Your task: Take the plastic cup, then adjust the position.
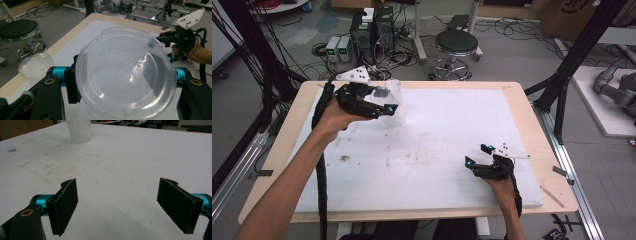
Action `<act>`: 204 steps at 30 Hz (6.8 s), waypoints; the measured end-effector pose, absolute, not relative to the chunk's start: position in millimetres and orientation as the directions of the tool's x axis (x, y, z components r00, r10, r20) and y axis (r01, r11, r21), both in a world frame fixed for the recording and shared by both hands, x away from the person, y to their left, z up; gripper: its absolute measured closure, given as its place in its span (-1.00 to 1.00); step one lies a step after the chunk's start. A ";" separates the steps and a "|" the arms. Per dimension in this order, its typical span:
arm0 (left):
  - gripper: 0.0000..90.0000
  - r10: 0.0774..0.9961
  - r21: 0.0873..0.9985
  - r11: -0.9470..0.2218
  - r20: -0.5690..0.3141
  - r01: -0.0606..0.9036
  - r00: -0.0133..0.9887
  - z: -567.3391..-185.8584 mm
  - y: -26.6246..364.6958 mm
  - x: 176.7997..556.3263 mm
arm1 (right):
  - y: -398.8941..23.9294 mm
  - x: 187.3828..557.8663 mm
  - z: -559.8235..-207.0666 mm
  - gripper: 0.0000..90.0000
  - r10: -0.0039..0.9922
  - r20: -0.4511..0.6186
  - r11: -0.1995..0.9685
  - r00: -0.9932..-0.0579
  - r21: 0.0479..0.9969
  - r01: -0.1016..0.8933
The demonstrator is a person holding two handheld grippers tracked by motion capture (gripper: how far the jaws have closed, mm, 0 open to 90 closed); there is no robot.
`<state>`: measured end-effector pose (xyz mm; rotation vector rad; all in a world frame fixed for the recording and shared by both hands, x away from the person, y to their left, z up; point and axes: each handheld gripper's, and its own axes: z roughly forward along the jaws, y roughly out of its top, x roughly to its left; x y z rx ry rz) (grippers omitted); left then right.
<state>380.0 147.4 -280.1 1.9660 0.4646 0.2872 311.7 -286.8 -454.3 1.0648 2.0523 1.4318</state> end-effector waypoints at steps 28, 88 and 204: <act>-0.19 0.232 0.977 -0.165 -0.096 0.137 0.968 -378.6 141.4 324.2 | -284.5 310.1 -454.3 -0.62 0.789 0.055 0.198 -0.612 0.920 0.337; -0.18 0.103 0.992 -0.068 -0.096 0.104 0.990 -378.8 130.8 324.8 | -208.3 309.5 -381.2 -0.62 0.217 0.077 0.226 -0.973 0.966 0.126; -0.43 0.061 0.597 -0.797 -0.073 0.093 0.995 -361.5 75.2 336.0 | -120.2 330.8 -359.6 -0.28 0.055 -0.009 0.854 -0.998 0.518 0.042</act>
